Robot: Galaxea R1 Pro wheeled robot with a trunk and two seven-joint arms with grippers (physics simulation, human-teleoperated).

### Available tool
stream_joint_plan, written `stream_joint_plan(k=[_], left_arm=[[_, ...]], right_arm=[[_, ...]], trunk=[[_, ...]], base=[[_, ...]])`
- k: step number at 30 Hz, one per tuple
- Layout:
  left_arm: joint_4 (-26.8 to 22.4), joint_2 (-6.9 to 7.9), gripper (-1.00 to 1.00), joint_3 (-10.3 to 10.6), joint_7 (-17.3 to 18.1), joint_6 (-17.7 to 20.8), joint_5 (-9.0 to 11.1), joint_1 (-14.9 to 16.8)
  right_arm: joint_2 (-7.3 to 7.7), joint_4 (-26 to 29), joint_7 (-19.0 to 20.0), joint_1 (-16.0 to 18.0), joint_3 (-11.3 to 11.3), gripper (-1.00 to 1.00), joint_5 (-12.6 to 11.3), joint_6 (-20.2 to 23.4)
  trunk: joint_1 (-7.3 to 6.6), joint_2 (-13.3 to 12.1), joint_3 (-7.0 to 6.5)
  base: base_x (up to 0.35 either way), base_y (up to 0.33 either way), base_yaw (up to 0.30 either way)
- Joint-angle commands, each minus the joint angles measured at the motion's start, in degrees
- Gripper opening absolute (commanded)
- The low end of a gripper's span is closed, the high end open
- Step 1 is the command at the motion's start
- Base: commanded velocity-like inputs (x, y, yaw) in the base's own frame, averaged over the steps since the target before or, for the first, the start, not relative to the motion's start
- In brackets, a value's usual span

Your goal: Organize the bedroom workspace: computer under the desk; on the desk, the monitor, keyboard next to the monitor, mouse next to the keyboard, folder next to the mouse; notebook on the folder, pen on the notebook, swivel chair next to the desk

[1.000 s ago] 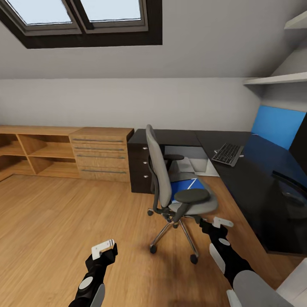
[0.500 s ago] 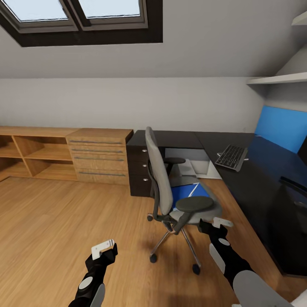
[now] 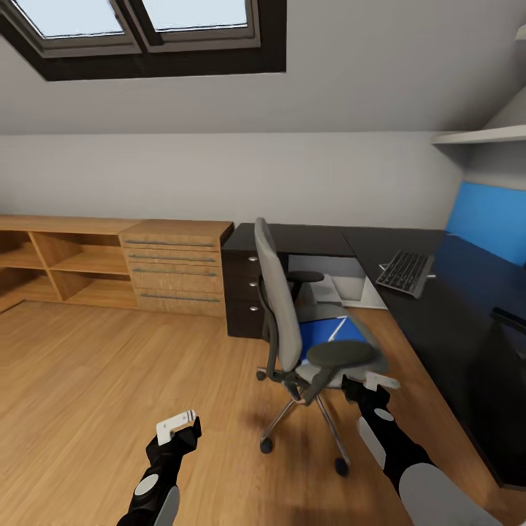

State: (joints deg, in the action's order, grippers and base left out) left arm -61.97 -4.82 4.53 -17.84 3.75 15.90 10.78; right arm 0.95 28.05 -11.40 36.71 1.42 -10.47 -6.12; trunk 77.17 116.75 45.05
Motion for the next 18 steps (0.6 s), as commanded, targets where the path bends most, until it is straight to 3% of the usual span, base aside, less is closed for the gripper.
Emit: stream_joint_plan(k=[1, 11, 18], left_arm=[[-0.1, 0.04, 1.00, 0.1, -0.4, 0.2, 0.4, 0.0], [-0.1, 0.08, 1.00, 0.1, -0.4, 0.2, 0.4, 0.0], [-0.1, 0.08, 1.00, 0.0, -0.4, 0.2, 0.3, 0.0]], right_arm=[[0.02, 0.0, 0.0, 0.0, -0.1, 1.00, -0.6, -0.3], [0.02, 0.0, 0.0, 0.0, -0.1, 1.00, -0.7, -0.3], [0.02, 0.0, -0.1, 0.0, -0.1, 1.00, -0.6, -0.3]], trunk=[[0.01, 0.0, 0.06], [0.01, 0.0, 0.06], [0.01, 0.0, 0.06]], base=[[0.223, 0.000, 0.161], [0.057, 0.000, 0.165], [0.001, 0.000, 0.252]])
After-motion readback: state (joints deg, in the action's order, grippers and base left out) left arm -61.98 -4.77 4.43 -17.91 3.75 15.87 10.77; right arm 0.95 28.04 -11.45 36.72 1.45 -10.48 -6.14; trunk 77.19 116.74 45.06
